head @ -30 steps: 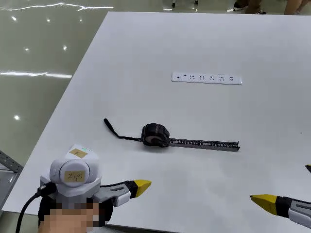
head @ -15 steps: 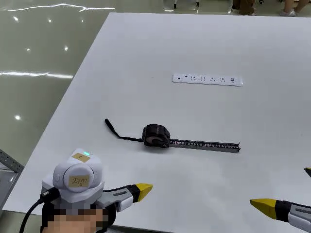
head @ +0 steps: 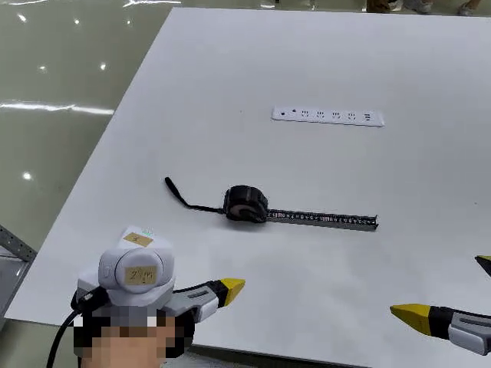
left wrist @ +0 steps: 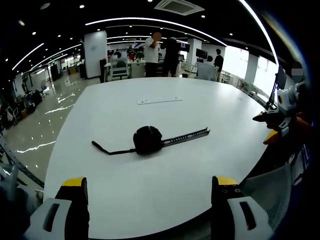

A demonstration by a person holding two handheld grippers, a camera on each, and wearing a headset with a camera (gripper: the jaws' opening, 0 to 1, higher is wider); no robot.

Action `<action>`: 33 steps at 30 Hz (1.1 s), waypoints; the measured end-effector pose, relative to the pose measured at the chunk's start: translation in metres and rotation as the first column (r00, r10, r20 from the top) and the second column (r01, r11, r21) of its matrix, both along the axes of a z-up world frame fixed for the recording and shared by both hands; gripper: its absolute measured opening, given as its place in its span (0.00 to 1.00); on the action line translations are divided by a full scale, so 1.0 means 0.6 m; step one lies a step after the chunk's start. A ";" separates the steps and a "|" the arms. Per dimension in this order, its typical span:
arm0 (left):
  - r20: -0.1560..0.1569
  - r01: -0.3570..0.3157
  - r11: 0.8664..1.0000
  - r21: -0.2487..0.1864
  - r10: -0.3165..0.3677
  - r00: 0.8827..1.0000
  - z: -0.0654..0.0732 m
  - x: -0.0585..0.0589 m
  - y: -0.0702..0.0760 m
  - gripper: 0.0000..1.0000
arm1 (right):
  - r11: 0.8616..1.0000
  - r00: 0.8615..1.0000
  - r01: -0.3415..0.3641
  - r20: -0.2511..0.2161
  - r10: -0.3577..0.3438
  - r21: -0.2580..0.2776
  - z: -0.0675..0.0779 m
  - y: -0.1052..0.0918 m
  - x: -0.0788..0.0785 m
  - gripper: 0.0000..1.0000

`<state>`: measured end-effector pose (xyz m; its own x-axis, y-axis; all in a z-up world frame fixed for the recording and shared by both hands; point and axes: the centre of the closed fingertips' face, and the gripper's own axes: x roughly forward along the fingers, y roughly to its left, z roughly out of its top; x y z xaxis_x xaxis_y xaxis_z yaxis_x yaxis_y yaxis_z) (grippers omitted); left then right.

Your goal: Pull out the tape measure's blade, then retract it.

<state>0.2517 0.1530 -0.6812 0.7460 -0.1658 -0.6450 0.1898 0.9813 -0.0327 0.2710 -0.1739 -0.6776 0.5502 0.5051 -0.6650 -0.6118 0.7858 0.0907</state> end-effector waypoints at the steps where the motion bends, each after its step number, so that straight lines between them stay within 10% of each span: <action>1: 0.000 -0.003 1.000 -0.003 0.003 1.000 0.000 0.001 0.000 1.00 | 1.000 1.000 -0.001 0.000 0.001 0.000 0.000 0.001 0.001 1.00; 33: 0.007 -0.010 1.000 0.001 0.010 1.000 -0.019 0.049 -0.035 0.98 | 0.998 0.999 -0.046 -0.015 0.046 -0.032 -0.028 0.013 0.025 0.96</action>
<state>0.2809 0.1322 -0.6925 0.7519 -0.1576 -0.6402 0.1805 0.9831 -0.0300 0.2863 -0.1664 -0.6946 0.5175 0.5077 -0.6888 -0.6460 0.7597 0.0747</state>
